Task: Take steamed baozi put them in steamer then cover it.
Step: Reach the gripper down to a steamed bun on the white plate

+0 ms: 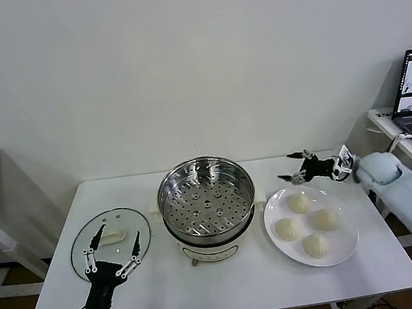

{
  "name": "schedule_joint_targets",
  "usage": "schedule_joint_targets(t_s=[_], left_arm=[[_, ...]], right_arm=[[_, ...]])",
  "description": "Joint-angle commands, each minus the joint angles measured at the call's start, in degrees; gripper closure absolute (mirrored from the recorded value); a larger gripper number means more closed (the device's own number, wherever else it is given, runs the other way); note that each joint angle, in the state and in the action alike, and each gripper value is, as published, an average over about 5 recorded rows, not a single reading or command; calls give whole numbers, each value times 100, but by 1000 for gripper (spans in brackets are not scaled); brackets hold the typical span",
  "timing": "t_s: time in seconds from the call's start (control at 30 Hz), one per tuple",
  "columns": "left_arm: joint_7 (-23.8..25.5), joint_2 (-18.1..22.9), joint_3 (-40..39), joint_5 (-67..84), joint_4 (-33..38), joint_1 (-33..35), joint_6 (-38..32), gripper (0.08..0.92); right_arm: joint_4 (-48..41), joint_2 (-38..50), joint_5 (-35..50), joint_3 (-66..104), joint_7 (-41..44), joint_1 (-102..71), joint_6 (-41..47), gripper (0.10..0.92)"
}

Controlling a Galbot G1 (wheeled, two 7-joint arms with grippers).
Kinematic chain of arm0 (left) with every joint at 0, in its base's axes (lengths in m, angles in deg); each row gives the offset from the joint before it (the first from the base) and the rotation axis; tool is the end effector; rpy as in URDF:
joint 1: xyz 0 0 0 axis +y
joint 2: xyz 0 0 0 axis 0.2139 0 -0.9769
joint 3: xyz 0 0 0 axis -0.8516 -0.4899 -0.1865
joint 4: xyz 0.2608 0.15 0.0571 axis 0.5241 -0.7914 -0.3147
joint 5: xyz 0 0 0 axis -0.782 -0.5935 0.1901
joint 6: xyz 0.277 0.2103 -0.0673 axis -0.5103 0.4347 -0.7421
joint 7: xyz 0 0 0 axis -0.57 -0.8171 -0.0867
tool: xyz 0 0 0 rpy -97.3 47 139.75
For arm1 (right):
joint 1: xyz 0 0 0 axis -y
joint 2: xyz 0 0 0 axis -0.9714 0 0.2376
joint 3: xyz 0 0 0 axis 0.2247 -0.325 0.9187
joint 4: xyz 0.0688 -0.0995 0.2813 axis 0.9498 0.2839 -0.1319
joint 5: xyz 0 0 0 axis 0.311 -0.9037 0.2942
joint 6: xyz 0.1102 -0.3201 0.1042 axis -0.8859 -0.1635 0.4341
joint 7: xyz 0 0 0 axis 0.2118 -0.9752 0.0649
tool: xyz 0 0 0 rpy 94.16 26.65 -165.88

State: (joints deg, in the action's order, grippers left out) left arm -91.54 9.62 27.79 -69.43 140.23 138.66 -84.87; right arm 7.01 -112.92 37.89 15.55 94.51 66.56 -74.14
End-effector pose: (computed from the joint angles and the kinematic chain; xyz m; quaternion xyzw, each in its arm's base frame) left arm 0.1765 0.0638 -0.2904 0.0757 0.9803 0.1573 0.0927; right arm 0.5111 -0.2015 -0.1829 0.4894 -0.7629 0.3338 0.2588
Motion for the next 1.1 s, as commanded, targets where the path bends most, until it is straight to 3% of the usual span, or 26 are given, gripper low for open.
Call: schedule_joint_targets(t_s=[0.03,0.37,1.1], left_arm=[[-25,36,20,-12,20,13,19,177],[-35,89,42,-39,6,63,-18,177],[-64,105,74,-70,-64,73,-113,177]], right_arm=[[-645,-212,-1510,-1453,1867,1317,-8,203],[-1022,-827,-2248,-1836,1386,1250,-45,203],[-1669,-1458,-2732,-1743,897,1028,-159,213]])
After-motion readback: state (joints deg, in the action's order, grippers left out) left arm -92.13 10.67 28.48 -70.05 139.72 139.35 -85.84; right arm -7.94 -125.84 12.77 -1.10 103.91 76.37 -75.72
